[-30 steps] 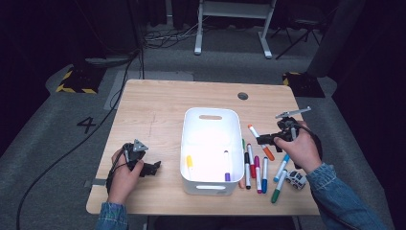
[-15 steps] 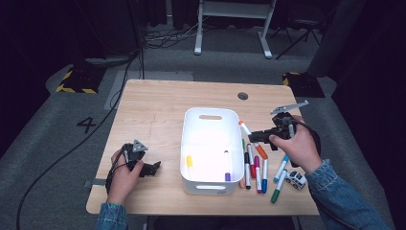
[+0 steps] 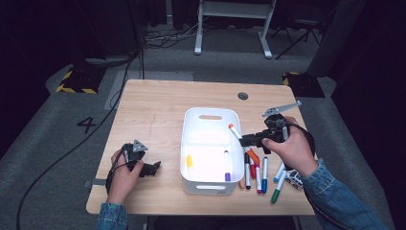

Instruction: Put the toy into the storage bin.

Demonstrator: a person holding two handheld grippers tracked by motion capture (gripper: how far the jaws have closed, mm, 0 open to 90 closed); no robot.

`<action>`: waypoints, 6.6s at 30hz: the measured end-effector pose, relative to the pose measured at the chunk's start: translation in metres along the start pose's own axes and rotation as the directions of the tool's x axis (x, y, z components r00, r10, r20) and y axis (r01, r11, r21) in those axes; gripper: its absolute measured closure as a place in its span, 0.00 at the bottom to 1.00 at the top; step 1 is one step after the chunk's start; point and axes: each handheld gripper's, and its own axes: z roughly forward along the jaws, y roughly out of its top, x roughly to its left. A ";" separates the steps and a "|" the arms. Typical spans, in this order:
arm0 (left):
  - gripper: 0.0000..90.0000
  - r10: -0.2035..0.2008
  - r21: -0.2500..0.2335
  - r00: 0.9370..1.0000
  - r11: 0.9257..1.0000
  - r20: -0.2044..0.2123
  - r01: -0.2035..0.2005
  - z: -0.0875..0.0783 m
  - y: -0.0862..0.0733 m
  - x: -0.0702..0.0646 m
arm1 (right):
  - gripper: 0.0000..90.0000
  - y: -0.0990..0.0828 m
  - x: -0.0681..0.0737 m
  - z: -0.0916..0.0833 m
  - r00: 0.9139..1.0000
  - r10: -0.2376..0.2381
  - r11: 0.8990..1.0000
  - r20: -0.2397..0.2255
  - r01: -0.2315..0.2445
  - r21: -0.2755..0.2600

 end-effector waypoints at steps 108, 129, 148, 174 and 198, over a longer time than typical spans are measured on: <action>0.00 0.001 0.003 1.000 1.000 0.002 -0.001 0.000 0.000 0.000 | 0.65 -0.046 -0.038 -0.037 0.986 0.078 0.995 0.150 -0.068 -0.071; 0.00 0.001 -0.001 1.000 1.000 0.000 -0.001 0.000 0.000 0.000 | 0.60 -0.091 -0.094 -0.041 0.930 0.205 0.977 0.305 -0.214 -0.004; 0.00 0.001 0.000 1.000 1.000 0.000 -0.001 0.000 0.000 0.000 | 0.60 -0.140 -0.129 -0.014 0.876 0.323 0.920 0.358 -0.379 0.099; 0.00 0.000 -0.001 1.000 1.000 0.000 0.000 0.000 0.000 0.000 | 0.67 -0.128 -0.136 0.025 0.870 0.324 0.916 0.370 -0.386 0.105; 0.00 0.000 0.000 1.000 1.000 0.000 0.000 0.000 0.000 0.000 | 0.85 -0.116 -0.138 0.035 0.891 0.210 0.948 0.402 -0.287 0.141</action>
